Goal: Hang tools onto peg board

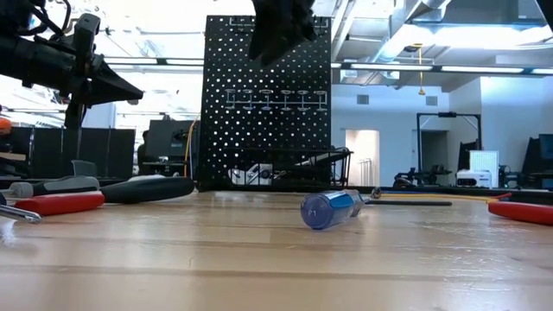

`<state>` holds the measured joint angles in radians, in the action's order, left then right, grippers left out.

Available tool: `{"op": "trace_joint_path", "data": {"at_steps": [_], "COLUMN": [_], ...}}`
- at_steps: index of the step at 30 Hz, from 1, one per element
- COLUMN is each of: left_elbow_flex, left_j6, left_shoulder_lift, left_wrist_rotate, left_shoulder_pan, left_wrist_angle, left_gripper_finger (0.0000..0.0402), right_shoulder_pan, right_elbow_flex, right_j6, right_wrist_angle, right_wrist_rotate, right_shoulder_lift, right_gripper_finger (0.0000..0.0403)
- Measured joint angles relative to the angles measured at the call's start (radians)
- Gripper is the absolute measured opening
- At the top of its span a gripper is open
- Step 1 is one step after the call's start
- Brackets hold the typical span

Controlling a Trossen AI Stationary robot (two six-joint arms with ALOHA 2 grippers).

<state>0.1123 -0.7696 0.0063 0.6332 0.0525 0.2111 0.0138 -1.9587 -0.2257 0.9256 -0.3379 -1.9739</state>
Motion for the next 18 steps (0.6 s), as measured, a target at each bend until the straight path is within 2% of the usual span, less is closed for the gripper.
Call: {"op": "trace_joint_path", "data": {"at_steps": [3, 6, 13, 18], "left_elbow_flex": [0.003, 0.016, 0.031, 0.032], "left_j6": [-0.036, -0.021, -0.002, -0.023], "left_shoulder_lift": [0.000, 0.000, -0.001, -0.001], "left_wrist_rotate": [-0.033, -0.051, -0.105, -0.105], "left_shoulder_pan": [0.000, 0.000, 0.000, 0.000], "left_wrist_angle": [0.004, 0.009, 0.012, 0.022], "left_gripper_finger": [0.0000, 0.0000, 0.0000, 0.0000], "right_shoulder_pan": [0.019, 0.043, 0.115, 0.123], "right_elbow_flex": [0.034, 0.150, 0.438, 0.530], "right_j6": [-0.080, -0.180, -0.500, -0.619], "right_wrist_angle": [0.017, 0.012, -0.246, -0.334], "right_wrist_rotate": [0.000, 0.000, -0.001, -0.021], "right_shoulder_lift": [0.002, 0.035, 0.197, 0.266], "right_gripper_finger": [0.0198, 0.0196, 0.0188, 0.0187]}}
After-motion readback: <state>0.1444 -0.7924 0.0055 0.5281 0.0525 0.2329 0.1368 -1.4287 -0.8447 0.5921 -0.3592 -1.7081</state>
